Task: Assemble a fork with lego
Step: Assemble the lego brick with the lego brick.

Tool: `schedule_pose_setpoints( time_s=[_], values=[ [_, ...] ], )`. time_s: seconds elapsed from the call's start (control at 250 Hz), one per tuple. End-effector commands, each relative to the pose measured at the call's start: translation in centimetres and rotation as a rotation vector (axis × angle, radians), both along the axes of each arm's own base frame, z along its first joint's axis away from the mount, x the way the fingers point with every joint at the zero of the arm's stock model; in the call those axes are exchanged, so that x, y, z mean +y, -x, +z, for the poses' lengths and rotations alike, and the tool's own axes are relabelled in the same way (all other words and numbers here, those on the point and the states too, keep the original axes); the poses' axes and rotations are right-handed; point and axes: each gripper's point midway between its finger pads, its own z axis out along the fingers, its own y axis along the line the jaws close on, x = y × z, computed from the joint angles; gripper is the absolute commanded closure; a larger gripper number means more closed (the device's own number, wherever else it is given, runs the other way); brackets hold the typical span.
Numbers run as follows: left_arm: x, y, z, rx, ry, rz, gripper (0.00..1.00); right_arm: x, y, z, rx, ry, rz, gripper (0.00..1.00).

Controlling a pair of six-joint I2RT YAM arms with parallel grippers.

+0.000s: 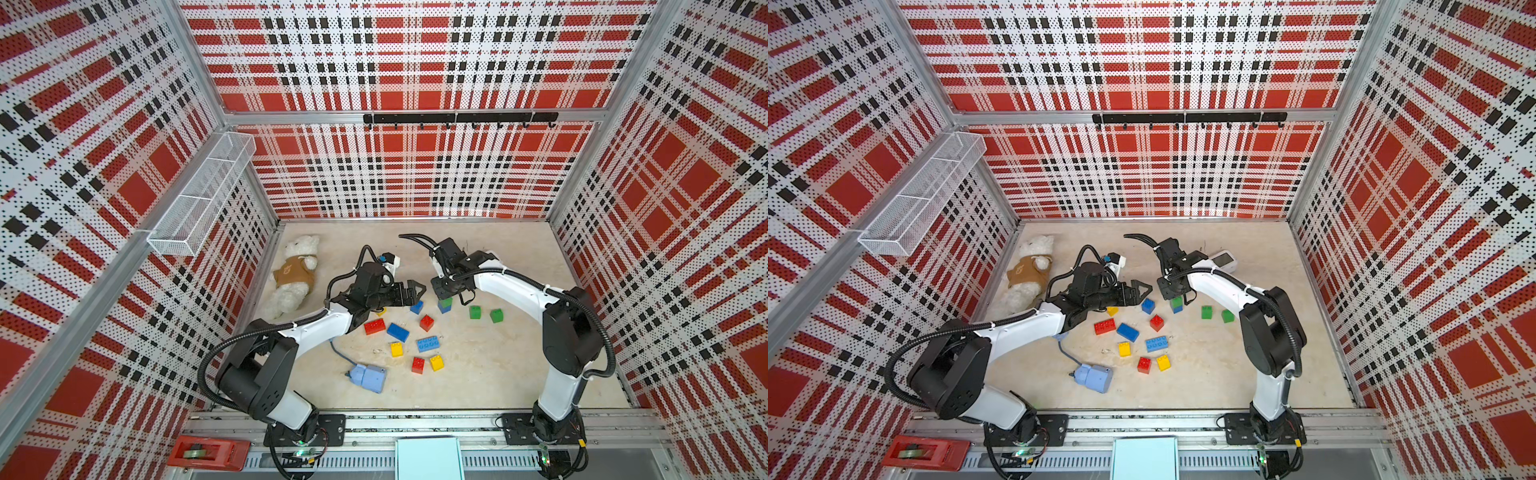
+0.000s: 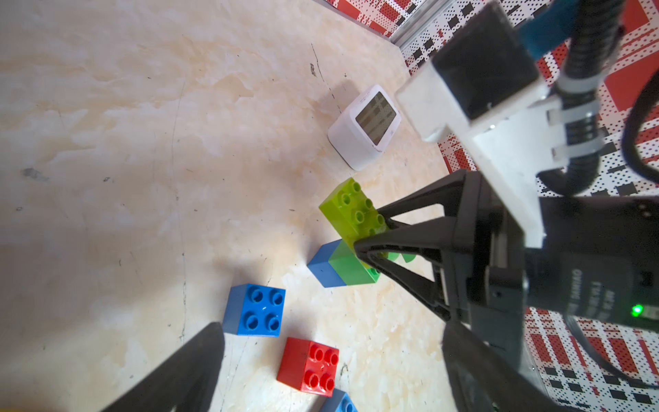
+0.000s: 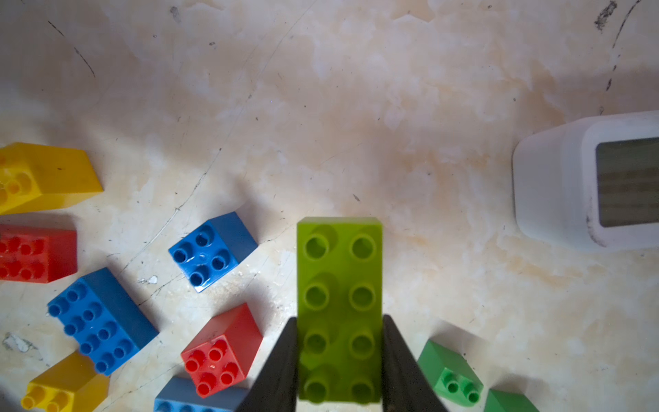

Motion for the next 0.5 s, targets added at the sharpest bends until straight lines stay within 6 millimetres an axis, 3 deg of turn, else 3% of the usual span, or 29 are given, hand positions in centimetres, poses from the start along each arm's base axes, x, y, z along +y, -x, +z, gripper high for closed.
schedule_pose_setpoints(
  time_s=[0.0,0.056,0.22,0.348,0.496],
  values=[
    [-0.2,-0.3,2.0,-0.049,0.030,-0.004,0.02,0.6,-0.5,0.2,-0.007,-0.009,0.026,1.00],
    [-0.1,-0.4,2.0,-0.049,0.029,-0.001,0.02,0.6,-0.4,0.0,-0.002,-0.007,0.026,0.99],
    [-0.2,-0.4,2.0,-0.048,0.030,-0.006,0.02,0.8,-0.3,0.6,-0.007,-0.030,0.023,0.70],
    [-0.2,-0.3,2.0,-0.047,0.029,-0.006,0.02,0.8,-0.3,1.5,-0.024,-0.045,0.020,0.55],
    [-0.2,-0.2,2.2,-0.052,0.032,-0.007,0.02,0.7,-0.4,2.9,-0.054,-0.058,0.012,0.47]
  ],
)
